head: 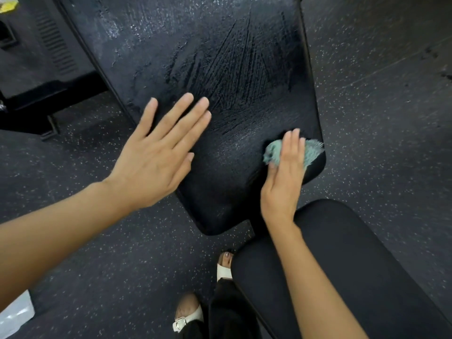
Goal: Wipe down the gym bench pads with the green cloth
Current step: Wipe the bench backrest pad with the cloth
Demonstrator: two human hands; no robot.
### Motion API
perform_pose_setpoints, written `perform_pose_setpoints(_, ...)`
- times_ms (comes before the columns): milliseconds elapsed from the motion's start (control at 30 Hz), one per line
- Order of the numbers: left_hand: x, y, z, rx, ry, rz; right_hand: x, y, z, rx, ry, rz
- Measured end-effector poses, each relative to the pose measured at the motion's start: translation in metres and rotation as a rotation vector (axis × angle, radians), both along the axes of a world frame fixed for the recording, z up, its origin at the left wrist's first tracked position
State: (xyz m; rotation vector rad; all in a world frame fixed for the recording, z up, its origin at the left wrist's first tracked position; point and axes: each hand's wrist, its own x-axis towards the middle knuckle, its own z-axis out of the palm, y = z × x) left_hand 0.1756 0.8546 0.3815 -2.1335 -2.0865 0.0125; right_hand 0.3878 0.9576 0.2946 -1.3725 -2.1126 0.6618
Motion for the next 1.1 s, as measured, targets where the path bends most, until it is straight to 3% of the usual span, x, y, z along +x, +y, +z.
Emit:
perform_pose_setpoints(200,0.025,0.016,-0.006,-0.034,-0.012,-0.147,-0.006,0.015,0.002,-0.041,0.088,-0.197)
perform_pose_setpoints(467,0.039,0.051,-0.012,-0.053,0.025,-0.195,-0.006,-0.095,-0.01,-0.182,0.061,-0.107)
perform_pose_setpoints(833,0.038,0.055,-0.017,-0.09,0.064,-0.185,0.0,0.06,0.005,-0.078,0.091,-0.247)
perform_pose_setpoints(1100,0.039,0.055,-0.016,-0.112,0.078,-0.18,-0.044,0.113,0.044,0.018,0.13,0.005)
